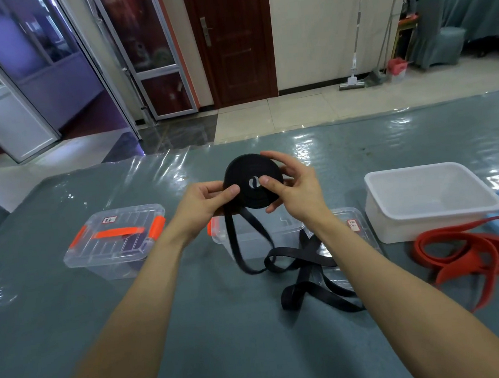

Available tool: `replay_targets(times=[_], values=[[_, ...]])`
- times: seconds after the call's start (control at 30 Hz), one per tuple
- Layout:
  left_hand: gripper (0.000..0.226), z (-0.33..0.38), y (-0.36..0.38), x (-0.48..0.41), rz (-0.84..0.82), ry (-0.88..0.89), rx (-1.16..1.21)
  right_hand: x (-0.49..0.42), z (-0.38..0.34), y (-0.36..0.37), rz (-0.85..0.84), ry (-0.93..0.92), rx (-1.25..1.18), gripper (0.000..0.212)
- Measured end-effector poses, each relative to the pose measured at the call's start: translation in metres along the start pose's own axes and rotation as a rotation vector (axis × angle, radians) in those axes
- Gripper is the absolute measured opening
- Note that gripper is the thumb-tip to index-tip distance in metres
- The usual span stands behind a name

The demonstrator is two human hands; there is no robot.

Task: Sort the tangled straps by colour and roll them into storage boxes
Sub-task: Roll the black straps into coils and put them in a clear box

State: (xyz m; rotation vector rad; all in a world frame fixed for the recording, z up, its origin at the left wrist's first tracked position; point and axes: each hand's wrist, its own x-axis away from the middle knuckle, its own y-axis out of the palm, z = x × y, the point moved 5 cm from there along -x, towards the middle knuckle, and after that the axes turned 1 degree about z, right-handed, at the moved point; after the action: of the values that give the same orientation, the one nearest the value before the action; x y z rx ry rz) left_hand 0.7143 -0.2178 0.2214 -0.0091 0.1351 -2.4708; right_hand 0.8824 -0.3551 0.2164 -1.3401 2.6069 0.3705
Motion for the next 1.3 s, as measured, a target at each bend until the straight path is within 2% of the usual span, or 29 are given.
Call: replay_targets(times=[0.1,0.17,0.3,0.37,0.43,0.53,0.6,0.7,0.9,1.0,1.17,1.3], values=[[0.031,-0.003,-0.002,-0.002,0.022,0.009,-0.044,0.006,0.012,0.002,0.017,0.034,-0.046,0.048],[0.026,0.001,-0.008,-0.005,-0.005,-0.008,-0.132,0.009,0.021,0.002,-0.043,0.088,0.012,0.049],[0.004,0.016,-0.013,-0.008,-0.175,-0.057,-0.57,0.01,0.026,-0.008,-0.236,-0.027,0.673,0.083],[0.009,0.022,-0.007,-0.011,-0.287,-0.065,-0.847,0.009,0.023,-0.003,-0.321,-0.055,0.727,0.091],[0.012,0.028,0.002,-0.013,-0.38,-0.06,-1.037,0.01,0.024,0.008,-0.412,-0.055,0.747,0.077],[0.016,0.036,0.009,-0.015,-0.443,-0.045,-1.137,0.01,0.031,0.017,-0.454,0.053,0.693,0.034],[0.016,0.037,0.01,-0.015,-0.473,-0.044,-1.13,0.009,0.034,0.016,-0.44,0.126,0.571,0.02],[0.013,0.039,0.007,-0.014,-0.469,-0.016,-1.056,0.008,0.031,0.012,-0.424,0.196,0.406,0.015],[0.026,0.032,-0.022,-0.006,-0.219,-0.018,-0.54,0.002,0.021,-0.009,-0.211,0.223,0.094,0.025],[0.031,0.021,-0.023,-0.003,-0.134,-0.012,-0.401,0.003,0.018,-0.015,-0.169,0.243,0.022,0.025],[0.033,0.02,-0.025,-0.006,-0.171,-0.049,-0.442,0.009,0.021,-0.014,-0.291,0.3,-0.047,0.027],[0.027,0.025,-0.027,-0.008,-0.198,-0.052,-0.469,0.01,0.023,-0.012,-0.27,0.268,-0.05,0.028]])
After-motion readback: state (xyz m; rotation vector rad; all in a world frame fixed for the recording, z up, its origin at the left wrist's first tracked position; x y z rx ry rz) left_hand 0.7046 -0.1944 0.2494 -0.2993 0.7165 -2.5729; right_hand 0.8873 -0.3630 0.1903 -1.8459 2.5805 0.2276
